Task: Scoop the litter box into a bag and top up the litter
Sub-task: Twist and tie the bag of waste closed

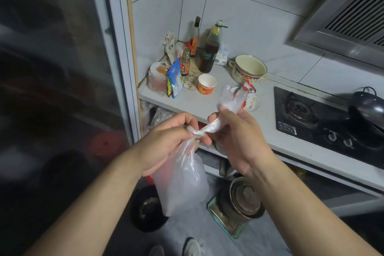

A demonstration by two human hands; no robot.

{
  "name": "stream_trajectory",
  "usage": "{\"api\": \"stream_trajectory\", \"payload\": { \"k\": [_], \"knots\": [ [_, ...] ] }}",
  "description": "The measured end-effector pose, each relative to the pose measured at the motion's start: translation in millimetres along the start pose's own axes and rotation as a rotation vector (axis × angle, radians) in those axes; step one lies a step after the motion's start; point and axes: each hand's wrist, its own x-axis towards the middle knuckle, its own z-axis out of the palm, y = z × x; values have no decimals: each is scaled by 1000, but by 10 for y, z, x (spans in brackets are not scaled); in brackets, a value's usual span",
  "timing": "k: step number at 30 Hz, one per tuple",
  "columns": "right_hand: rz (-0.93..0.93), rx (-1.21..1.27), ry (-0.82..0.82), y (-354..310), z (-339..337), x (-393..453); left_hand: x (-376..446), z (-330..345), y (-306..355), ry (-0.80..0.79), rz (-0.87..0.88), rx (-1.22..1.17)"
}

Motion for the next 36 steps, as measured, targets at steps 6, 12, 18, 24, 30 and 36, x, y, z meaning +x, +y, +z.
{"api": "stream_trajectory", "payload": {
  "k": [6, 12, 18, 24, 30, 36],
  "knots": [
    [-54, -32, -34, 149, -49, 190, 134, -9, -121, 125, 16, 90],
    [-66, -18, 30, 184, -84, 333, 260, -161, -330, 114, -40, 407],
    [-37, 26, 19, 188, -220, 431, 341, -128, -494, 45, -36, 502],
    [-18, 4, 25, 269, -359, 550, 445, -210, -746, 53, -36, 583],
    [51, 1, 0, 359, -497, 654, 536, -303, -976, 113, -58, 644],
    [174, 25, -44, 492, -688, 801, 656, -376, -1226, 197, -113, 703]
  ]
}}
